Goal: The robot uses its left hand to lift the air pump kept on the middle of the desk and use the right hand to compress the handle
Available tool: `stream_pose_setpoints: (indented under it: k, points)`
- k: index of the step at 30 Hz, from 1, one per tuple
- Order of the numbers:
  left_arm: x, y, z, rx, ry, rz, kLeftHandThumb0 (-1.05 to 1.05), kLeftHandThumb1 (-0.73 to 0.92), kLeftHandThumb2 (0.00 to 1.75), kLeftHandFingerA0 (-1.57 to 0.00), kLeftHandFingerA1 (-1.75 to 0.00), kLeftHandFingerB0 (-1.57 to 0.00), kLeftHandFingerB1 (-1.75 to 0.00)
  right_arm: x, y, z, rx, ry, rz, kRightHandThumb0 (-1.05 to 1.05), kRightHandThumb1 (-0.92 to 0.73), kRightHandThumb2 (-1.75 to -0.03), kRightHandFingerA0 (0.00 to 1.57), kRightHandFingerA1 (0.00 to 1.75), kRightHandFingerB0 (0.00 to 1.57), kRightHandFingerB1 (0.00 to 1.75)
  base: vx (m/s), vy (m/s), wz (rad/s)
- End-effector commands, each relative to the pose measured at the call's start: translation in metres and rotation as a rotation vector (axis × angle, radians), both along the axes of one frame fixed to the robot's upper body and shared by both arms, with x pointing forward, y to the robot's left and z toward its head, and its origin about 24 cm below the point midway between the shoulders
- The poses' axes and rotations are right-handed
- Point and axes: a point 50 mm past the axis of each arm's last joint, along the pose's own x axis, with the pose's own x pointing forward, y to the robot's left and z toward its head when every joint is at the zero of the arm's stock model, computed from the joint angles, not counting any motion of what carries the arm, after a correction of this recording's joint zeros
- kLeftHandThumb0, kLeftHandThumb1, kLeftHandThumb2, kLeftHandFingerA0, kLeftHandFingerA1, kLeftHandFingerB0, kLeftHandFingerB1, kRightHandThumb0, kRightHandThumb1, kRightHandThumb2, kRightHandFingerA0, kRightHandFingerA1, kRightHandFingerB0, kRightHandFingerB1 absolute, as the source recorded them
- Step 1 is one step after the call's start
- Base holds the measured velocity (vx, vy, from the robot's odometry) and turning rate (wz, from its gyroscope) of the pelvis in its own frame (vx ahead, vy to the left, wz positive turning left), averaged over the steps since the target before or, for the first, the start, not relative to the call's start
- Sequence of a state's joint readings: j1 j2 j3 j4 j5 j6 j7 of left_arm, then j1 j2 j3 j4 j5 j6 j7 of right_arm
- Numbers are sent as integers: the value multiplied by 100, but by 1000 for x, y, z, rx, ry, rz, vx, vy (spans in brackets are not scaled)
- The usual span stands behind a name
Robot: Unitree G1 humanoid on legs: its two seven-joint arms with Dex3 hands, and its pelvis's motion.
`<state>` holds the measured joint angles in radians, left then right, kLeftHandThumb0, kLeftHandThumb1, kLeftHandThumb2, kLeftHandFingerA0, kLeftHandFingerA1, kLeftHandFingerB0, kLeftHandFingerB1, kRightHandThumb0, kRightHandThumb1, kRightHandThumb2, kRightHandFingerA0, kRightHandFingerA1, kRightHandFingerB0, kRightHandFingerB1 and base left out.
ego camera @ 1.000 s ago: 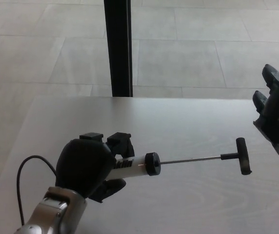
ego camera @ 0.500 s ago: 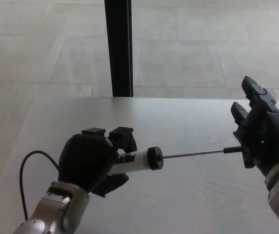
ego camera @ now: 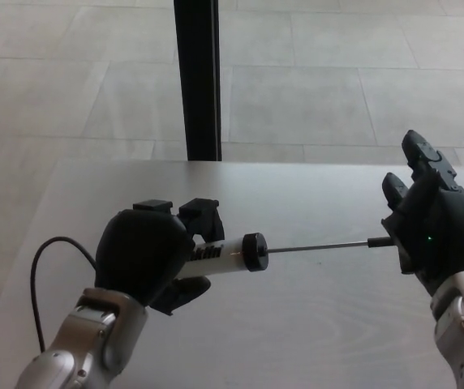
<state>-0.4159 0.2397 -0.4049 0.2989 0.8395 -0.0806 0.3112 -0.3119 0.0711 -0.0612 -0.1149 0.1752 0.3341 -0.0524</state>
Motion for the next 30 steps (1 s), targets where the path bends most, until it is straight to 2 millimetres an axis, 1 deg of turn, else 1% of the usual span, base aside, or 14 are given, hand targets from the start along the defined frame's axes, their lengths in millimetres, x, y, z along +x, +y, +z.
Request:
stream_pose_setpoints:
  k: [1, 2, 3, 4, 5, 10, 16, 20, 21, 22, 27, 28, 29, 30]
  points:
    - [5, -2, 7, -22, -11, -7, -13, 51, 120, -87, -175, -77, -156, 0, 7, 4, -36, -2, -24, -103, -92, -132, 0, 8, 0, 4, 0, 0, 0]
    - [5, -3, 8, -20, -13, -6, -14, 53, 118, -87, -175, -76, -156, 0, 9, 3, -45, 2, -30, -105, -92, -132, 0, 5, 0, 3, 0, 0, 0]
    - [4, -4, 8, -19, -8, -4, -22, 53, 114, -117, -140, -97, -126, -1, 13, 2, -55, 7, -23, -105, -92, -131, 0, 5, 0, 2, 0, 0, 0]
    - [4, -5, 9, -19, -7, -3, -22, 53, 114, -117, -140, -97, -126, -1, 14, 2, -57, 8, -21, -105, -92, -131, 0, 5, 0, 2, 0, 0, 0]
    - [5, -6, 9, -7, -9, -1, -13, 54, 112, -86, -175, -73, -158, -1, 16, 1, -60, 13, -12, -105, -91, -131, 0, 5, 0, 1, 0, 0, 0]
    - [5, -10, 8, -2, -11, -1, -11, 49, 118, -87, -175, -76, -158, -2, 28, 1, -107, 9, -2, -105, -92, -131, 0, 7, 0, 2, 0, 0, 0]
    - [7, -21, 14, 17, -15, 5, -15, 55, 106, -89, -175, -77, -145, -7, 46, -8, -170, 21, 29, -97, -92, -128, 0, 10, 0, 9, 0, 0, 0]
    - [8, -24, 17, 19, -26, 0, -15, 51, 110, -91, -171, -78, -144, -10, 50, -11, -161, 20, 43, -94, -90, -128, 0, 11, 0, 11, 0, 0, 0]
    - [8, -25, 18, 22, -26, 4, -13, 53, 110, -97, -168, -83, -133, -11, 51, -13, -162, 15, 40, -91, -80, -104, 0, 3, 0, 8, 0, 0, 0]
    - [8, -26, 19, 22, -27, 4, -15, 50, 111, -96, -163, -86, -127, -11, 52, -13, -167, 8, 36, -90, -87, -127, 0, 15, 0, 15, 0, 0, 0]
    - [9, -31, 22, 9, -10, 5, -16, 51, 113, -95, -158, -86, -120, -11, 57, -15, -171, -11, 35, -93, -84, -125, 0, 11, 0, 11, 0, 0, 0]
    - [9, -33, 22, 8, -10, 9, -19, 50, 113, -98, -157, -89, -121, -11, 58, -15, -179, -26, 39, -89, -92, -88, 0, 7, 0, 9, 0, 0, 0]
    - [9, -34, 23, 7, -16, 15, -16, 49, 116, -97, -159, -86, -121, -11, 59, -15, -187, -24, 39, -90, -83, -125, 0, 14, 0, 14, 0, 0, 0]
    - [9, -37, 24, 28, -17, 44, -20, 48, 107, -99, -154, -87, -110, -10, 62, -15, -200, -38, 39, -97, -88, -127, 0, 10, 0, 9, 0, 0, 0]
